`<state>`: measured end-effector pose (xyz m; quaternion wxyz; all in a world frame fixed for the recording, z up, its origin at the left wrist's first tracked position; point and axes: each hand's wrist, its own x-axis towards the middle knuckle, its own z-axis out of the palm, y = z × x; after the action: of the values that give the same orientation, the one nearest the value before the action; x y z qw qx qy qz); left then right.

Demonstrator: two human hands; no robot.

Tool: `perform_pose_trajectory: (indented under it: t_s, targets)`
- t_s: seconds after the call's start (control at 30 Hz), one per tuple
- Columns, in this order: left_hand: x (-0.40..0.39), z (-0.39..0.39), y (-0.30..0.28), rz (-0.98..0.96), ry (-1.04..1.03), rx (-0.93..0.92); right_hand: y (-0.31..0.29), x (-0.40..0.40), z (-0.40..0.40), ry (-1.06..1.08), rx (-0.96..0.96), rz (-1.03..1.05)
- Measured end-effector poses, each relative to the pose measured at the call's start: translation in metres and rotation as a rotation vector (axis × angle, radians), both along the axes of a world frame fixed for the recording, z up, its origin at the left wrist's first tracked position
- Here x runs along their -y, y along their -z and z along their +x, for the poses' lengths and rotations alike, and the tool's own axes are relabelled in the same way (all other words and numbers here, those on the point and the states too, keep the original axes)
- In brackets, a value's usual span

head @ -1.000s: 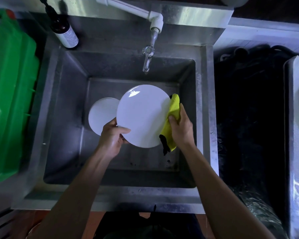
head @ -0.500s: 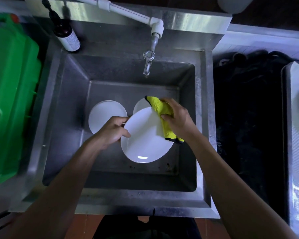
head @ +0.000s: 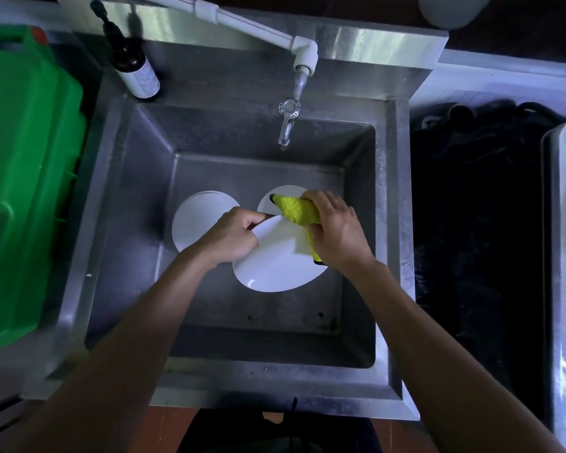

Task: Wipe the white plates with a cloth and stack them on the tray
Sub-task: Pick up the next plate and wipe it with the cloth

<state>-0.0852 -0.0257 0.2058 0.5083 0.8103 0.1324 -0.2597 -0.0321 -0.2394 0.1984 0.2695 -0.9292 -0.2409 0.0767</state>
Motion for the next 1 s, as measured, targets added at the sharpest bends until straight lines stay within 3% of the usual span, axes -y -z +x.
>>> perform_pose_trajectory:
  t_s: [0.1, 0.27, 0.33, 0.4, 0.43, 0.5, 0.57, 0.73, 0.87, 1.0]
  targets:
    - [0.006, -0.004, 0.006, 0.099, -0.102, 0.093, 0.001, 0.003, -0.004, 0.071, 0.06, 0.014]
    - [0.009, -0.024, 0.016, 0.07, -0.356, 0.214, -0.001, 0.01, -0.006, 0.19, 0.191, 0.063]
    - [0.008, -0.034, 0.023, -0.035, -0.624, 0.086, -0.003, 0.013, -0.006, 0.223, 0.226, 0.098]
    - [0.012, -0.039, 0.023, -0.313, -0.909, -0.235, -0.004, 0.013, -0.005, 0.241, 0.255, 0.114]
    - [0.015, -0.039, 0.02, -0.477, -0.957, -0.375, -0.005, 0.013, -0.006, 0.245, 0.273, 0.121]
    - [0.023, -0.029, 0.012, -0.749, -0.945, -0.52, -0.007, 0.012, -0.007, 0.235, 0.314, 0.14]
    - [0.031, -0.014, 0.004, -0.868, -0.958, -0.537, -0.007, 0.011, -0.009, 0.207, 0.36, 0.161]
    - [0.04, 0.012, -0.009, -0.912, -1.056, -0.466, -0.006, 0.01, -0.019, 0.129, 0.407, 0.171]
    - [0.039, 0.012, -0.009, -1.042, -1.181, -0.39, -0.003, 0.017, -0.027, 0.075, 0.344, 0.197]
    - [0.043, 0.011, -0.007, -1.015, -1.185, -0.288, 0.002, 0.023, -0.035, 0.033, 0.259, 0.163]
